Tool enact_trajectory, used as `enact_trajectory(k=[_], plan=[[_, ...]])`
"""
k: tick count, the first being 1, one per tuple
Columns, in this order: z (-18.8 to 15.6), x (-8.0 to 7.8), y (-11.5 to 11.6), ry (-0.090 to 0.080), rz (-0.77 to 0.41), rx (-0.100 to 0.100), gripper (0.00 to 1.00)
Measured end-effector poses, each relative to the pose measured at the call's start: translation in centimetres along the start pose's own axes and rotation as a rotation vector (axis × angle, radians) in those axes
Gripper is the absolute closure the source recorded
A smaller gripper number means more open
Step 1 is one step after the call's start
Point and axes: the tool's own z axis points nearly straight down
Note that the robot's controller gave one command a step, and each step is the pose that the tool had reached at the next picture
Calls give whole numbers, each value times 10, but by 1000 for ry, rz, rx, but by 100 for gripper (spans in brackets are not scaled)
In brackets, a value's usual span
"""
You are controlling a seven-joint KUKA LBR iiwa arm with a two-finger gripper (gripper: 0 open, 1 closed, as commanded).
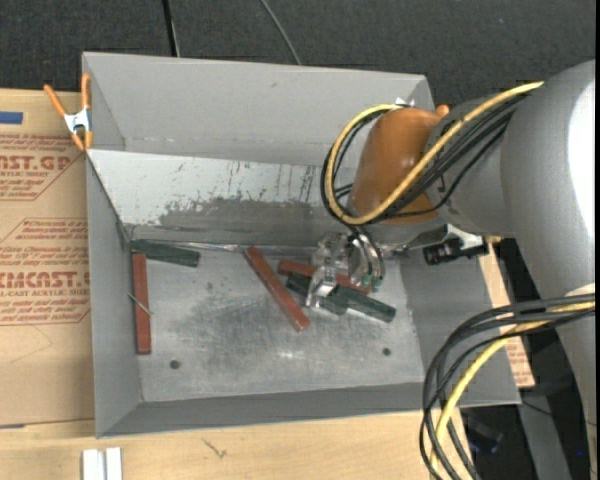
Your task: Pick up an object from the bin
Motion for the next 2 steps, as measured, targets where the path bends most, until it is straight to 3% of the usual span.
enact_trajectory(k=[2], plan=[[-28,0,0,1,0,-1,100]])
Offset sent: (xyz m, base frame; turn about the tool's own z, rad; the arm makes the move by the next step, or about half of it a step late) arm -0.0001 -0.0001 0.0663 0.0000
